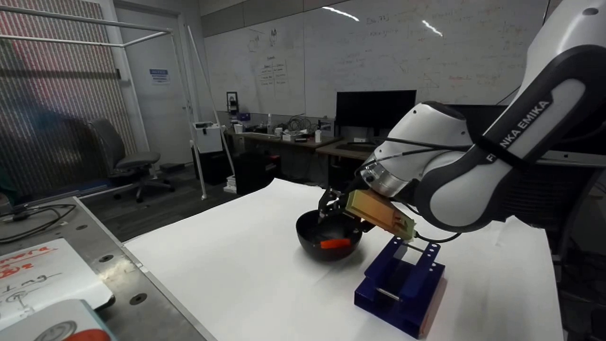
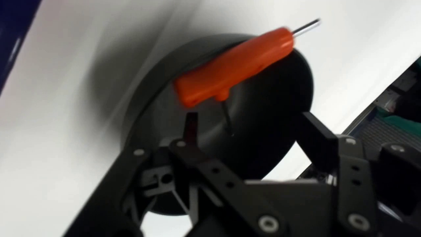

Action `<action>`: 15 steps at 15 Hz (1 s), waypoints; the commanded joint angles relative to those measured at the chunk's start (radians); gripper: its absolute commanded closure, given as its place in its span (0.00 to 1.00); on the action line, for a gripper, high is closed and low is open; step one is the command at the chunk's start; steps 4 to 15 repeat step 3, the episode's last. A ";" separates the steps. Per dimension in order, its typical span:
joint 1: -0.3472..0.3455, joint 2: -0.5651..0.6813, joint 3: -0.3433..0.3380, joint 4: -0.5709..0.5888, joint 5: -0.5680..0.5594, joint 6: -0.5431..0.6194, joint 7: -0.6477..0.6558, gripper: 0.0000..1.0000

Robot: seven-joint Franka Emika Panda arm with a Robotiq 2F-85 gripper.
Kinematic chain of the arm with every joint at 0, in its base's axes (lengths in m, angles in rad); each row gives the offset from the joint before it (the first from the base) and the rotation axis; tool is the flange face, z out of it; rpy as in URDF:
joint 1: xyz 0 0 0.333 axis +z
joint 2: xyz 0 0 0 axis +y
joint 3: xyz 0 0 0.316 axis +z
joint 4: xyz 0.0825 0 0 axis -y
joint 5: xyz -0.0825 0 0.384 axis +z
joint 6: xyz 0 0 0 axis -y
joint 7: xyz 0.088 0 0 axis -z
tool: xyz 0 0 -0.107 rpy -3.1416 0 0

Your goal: Pick up the orange object and put it in the bowl

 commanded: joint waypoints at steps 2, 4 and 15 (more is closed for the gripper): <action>-0.174 -0.153 0.324 -0.060 0.100 -0.183 -0.054 0.00; -0.208 -0.167 0.405 -0.056 0.175 -0.242 -0.115 0.00; -0.208 -0.167 0.405 -0.056 0.175 -0.242 -0.115 0.00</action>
